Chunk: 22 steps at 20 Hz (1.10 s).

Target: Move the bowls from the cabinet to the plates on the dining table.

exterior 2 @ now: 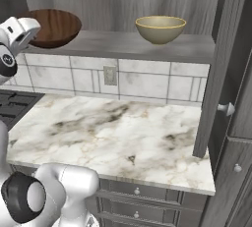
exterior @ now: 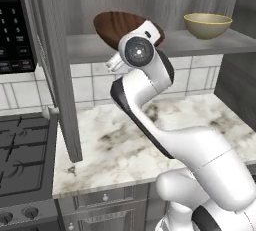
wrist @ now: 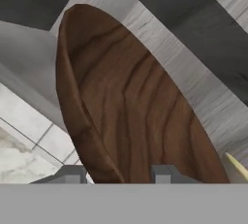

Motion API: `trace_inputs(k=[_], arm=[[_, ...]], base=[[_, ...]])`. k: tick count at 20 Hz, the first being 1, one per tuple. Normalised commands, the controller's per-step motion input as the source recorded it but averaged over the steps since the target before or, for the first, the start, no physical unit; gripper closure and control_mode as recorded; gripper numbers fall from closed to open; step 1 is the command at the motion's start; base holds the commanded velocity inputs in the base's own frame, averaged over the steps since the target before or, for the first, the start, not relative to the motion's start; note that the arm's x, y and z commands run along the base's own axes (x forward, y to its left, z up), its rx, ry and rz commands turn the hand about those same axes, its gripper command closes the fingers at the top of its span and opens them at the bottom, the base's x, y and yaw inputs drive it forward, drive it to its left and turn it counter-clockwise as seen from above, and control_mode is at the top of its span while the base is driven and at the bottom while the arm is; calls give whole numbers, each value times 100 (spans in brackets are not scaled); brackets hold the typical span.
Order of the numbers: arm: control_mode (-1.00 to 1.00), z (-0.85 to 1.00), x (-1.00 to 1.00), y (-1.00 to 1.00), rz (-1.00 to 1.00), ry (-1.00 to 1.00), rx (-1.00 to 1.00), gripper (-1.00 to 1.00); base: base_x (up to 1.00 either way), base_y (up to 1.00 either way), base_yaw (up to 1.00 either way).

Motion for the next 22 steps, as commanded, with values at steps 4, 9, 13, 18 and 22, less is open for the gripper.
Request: trace_inputs(k=[4,9,13,18,22], arm=[[-100,-27,-60,-35,0,-2,0,100],[-100,-34,-49,-28,0,0,0,100],[-100,-51,-40,-16,0,0,-1,100],[-100,-61,-28,-4,0,0,-5,100],[-100,-61,-18,-1,0,0,-5,100]], base=[[0,0,0],[0,0,0],[0,0,0],[0,0,0],[0,0,0]])
